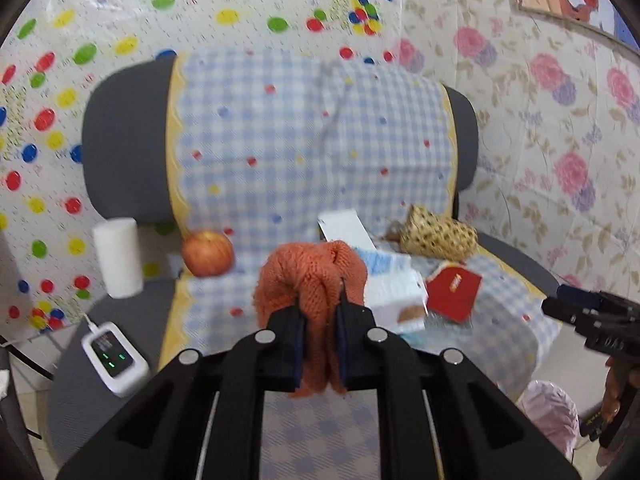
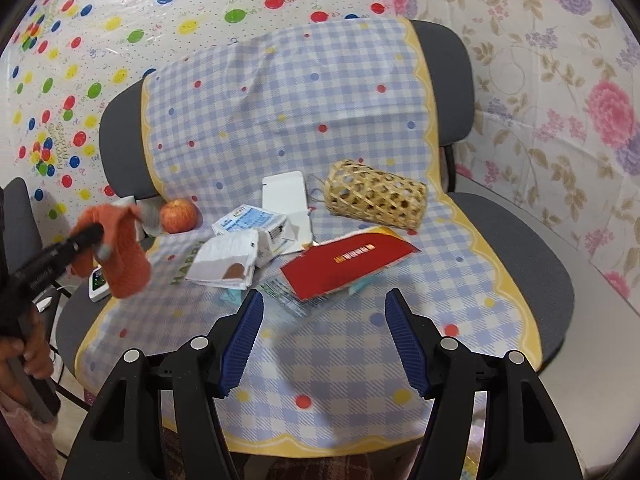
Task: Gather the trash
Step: 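Lift the orange glove with the left tool while the right tool grasps the white paper bag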
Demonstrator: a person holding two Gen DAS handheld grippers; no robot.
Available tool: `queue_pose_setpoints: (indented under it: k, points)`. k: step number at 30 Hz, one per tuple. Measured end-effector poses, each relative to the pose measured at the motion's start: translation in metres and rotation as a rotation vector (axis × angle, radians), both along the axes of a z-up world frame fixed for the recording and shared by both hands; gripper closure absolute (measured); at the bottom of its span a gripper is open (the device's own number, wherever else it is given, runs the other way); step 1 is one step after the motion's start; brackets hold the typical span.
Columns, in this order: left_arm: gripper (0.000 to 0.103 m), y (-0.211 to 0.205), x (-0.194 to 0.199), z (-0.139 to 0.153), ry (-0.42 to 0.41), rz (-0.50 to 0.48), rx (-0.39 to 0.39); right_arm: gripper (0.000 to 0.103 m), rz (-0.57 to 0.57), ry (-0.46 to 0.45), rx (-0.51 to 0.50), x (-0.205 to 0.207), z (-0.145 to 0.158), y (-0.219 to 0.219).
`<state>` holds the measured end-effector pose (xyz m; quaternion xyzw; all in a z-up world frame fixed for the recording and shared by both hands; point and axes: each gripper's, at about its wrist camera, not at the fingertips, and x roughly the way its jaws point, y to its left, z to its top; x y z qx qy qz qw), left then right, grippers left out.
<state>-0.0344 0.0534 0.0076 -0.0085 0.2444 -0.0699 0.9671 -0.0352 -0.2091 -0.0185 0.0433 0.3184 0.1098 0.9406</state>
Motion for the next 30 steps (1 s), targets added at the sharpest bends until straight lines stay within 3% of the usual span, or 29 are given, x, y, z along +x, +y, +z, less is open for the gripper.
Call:
queue_pose_setpoints:
  k: [4, 7, 9, 14, 20, 24, 27, 30]
  points:
    - [0.093, 0.007, 0.009, 0.006, -0.033, 0.056, 0.026, 0.042, 0.073, 0.007, 0.019, 0.025, -0.007, 0.025]
    - [0.093, 0.014, 0.016, -0.002, -0.02, 0.092, 0.011, 0.057, 0.118, 0.012, 0.034, 0.044, -0.015, 0.044]
    - [0.093, 0.019, 0.019, -0.009, -0.001, 0.104, 0.002, 0.059, 0.139, 0.028, 0.047, 0.059, -0.022, 0.056]
    - [0.093, 0.029, 0.026, -0.024, 0.035, 0.129, 0.019, 0.051, 0.157, 0.078, 0.085, 0.096, -0.04, 0.077]
    - [0.093, 0.035, 0.031, -0.035, 0.064, 0.135, 0.006, 0.052, 0.163, 0.135, 0.103, 0.12, -0.055, 0.088]
    - [0.093, 0.035, 0.031, -0.037, 0.078, 0.131, 0.0, 0.067, 0.179, 0.128, 0.131, 0.12, -0.052, 0.088]
    - [0.093, 0.033, 0.027, -0.034, 0.074, 0.131, 0.001, 0.099, 0.204, 0.104, 0.138, 0.115, -0.043, 0.089]
    - [0.093, 0.03, 0.021, -0.025, 0.056, 0.121, 0.001, 0.101, 0.231, 0.006, 0.138, 0.094, -0.013, 0.087]
